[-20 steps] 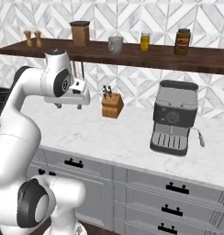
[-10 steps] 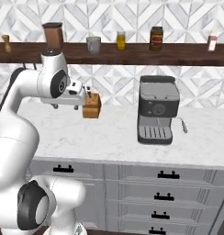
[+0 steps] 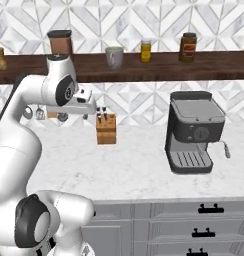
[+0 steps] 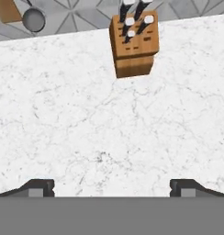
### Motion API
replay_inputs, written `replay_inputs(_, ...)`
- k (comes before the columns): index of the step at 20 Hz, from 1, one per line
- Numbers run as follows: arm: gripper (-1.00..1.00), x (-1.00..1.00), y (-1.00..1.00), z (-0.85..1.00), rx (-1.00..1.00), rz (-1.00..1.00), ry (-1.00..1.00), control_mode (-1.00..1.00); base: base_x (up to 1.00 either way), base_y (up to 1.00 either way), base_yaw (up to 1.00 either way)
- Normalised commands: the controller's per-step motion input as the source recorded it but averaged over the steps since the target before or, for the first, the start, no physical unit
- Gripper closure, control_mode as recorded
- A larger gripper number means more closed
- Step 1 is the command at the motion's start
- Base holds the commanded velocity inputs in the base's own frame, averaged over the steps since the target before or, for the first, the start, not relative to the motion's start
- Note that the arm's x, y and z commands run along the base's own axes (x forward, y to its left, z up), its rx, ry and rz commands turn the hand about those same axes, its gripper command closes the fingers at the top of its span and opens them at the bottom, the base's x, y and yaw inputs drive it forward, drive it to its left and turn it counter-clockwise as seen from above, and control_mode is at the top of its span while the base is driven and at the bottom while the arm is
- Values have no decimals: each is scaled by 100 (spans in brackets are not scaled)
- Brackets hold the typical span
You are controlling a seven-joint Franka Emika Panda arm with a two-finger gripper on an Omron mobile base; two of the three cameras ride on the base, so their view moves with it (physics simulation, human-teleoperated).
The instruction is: Gather all objects into one cabinet and sort the glasses and bowls to opposite sides.
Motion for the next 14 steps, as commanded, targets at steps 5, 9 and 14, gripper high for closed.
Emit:
replay_inputs(5, -100, 0, 0, 0, 0, 0, 0, 100, -4, -55, 37)
replay_inputs(9, -100, 0, 0, 0, 0, 0, 0, 100, -45, -64, 45)
replay_inputs(14, -100, 0, 0, 0, 0, 0, 0, 100, 10, -97, 26)
